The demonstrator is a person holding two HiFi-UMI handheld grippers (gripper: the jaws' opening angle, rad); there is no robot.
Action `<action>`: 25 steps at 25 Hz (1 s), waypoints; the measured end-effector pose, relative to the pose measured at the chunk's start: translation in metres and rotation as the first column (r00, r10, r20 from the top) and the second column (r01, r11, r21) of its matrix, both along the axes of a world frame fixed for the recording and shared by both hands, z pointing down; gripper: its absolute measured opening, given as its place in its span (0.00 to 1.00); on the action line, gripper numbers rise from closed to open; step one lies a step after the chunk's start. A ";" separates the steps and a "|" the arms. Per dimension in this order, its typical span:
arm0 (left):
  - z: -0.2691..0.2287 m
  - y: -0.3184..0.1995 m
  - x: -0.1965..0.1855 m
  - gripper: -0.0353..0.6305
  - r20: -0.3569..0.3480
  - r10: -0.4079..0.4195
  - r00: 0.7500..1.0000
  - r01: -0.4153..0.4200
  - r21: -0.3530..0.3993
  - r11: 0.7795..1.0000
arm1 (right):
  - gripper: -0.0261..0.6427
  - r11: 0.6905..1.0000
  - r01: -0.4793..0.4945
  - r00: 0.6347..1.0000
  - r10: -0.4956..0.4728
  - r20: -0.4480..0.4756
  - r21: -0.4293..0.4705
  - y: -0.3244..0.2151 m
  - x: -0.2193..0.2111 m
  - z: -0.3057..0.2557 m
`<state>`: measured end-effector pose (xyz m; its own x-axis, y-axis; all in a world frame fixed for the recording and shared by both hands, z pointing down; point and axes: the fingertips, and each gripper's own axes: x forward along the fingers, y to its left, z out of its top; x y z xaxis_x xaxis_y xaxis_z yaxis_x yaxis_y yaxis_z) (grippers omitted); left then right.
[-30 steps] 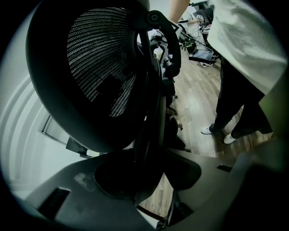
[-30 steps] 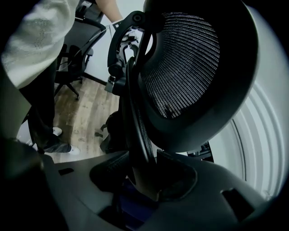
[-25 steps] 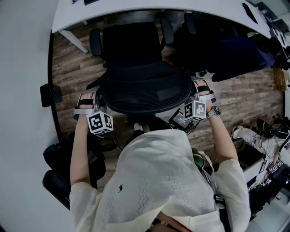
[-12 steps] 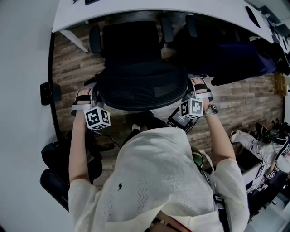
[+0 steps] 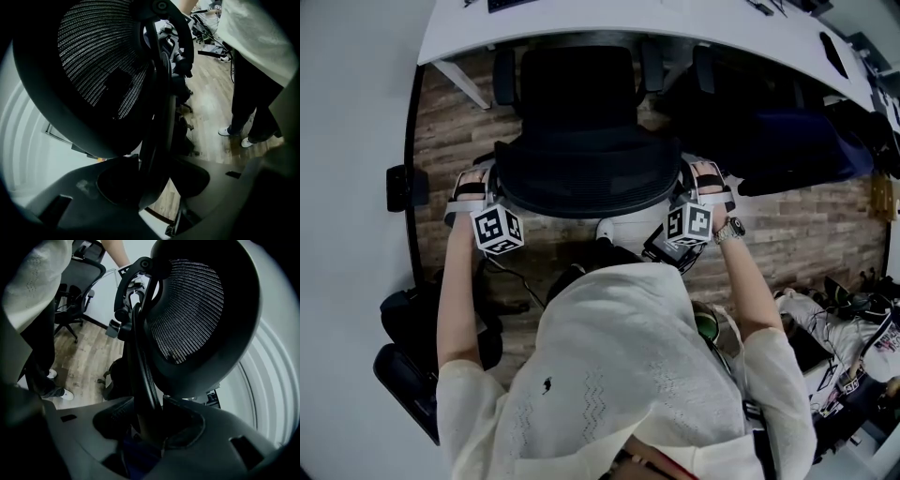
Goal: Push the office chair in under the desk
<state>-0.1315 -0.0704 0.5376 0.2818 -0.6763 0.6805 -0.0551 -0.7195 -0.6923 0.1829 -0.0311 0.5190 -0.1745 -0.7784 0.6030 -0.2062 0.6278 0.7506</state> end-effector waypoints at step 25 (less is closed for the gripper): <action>0.000 -0.066 0.003 0.35 0.023 -0.067 0.998 0.066 0.023 0.998 | 0.32 0.998 0.058 0.998 -0.058 0.007 0.032 -0.061 0.005 -0.004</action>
<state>-0.1283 -0.1369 0.5374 0.2199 -0.7082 0.6709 -0.0861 -0.6992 -0.7098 0.1874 -0.0920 0.5155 -0.2247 -0.7853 0.5769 -0.1756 0.6150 0.7687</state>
